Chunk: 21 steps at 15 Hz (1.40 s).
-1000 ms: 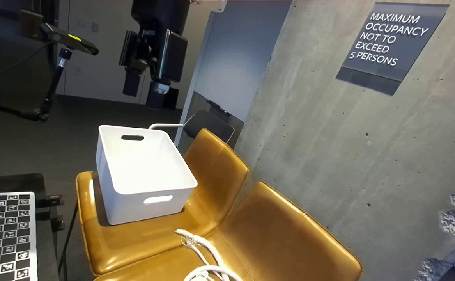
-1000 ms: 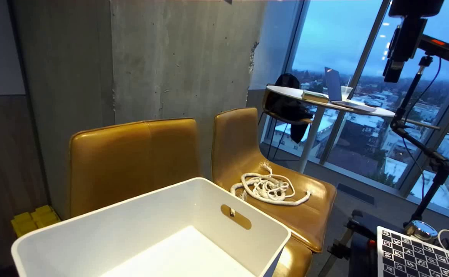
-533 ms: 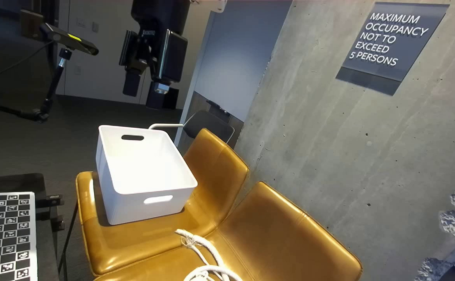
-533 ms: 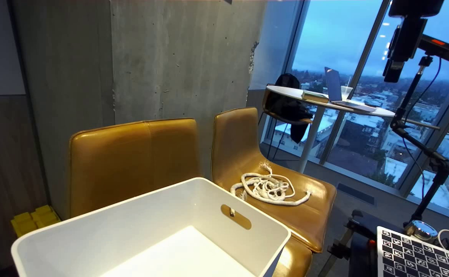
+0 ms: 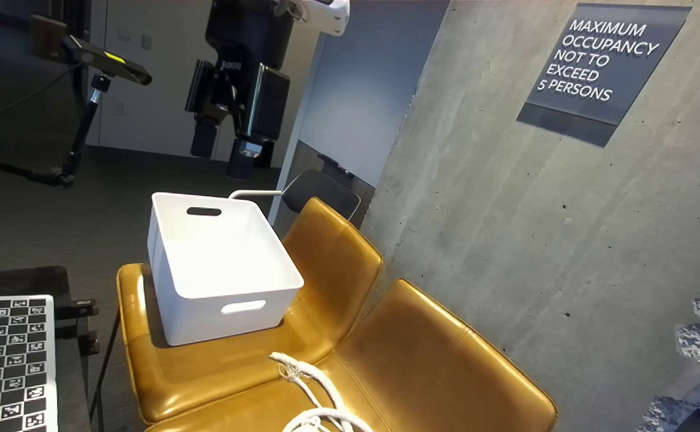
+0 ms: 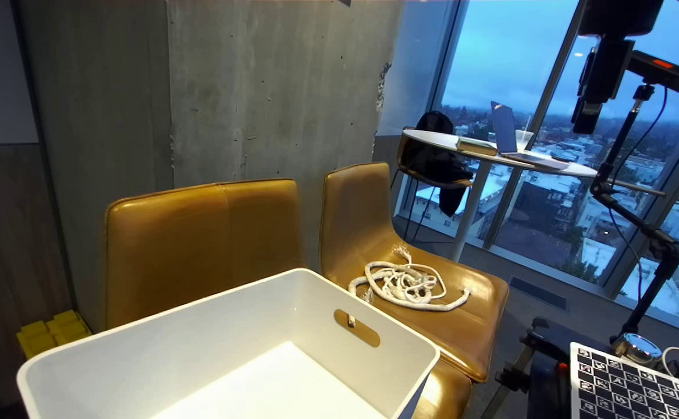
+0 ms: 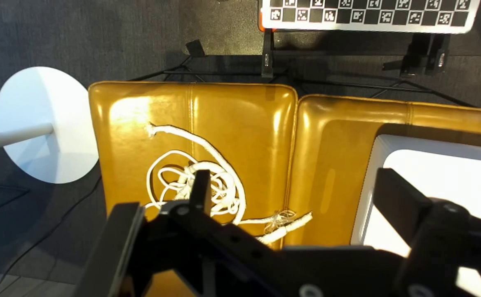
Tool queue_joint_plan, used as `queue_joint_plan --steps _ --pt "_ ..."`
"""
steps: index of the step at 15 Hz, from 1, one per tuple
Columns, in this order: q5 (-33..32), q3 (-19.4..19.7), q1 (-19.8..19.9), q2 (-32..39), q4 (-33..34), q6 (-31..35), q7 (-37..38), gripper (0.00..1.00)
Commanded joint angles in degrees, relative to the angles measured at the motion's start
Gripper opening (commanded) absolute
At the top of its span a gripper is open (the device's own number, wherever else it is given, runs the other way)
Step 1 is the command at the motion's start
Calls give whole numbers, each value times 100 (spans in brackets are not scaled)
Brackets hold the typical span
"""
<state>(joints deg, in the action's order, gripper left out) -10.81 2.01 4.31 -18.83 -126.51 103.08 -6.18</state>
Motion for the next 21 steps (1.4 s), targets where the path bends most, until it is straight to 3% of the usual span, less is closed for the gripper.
queue_joint_plan --steps 1,7,13,21 --pt "-92 170 -42 389 63 426 -404 100" --pt "-87 601 155 1250 -75 1491 -1444 100" --pt "-149 854 473 2046 -153 2021 -2498 100" --pt "-720 816 674 3056 -184 2758 -2730 100"
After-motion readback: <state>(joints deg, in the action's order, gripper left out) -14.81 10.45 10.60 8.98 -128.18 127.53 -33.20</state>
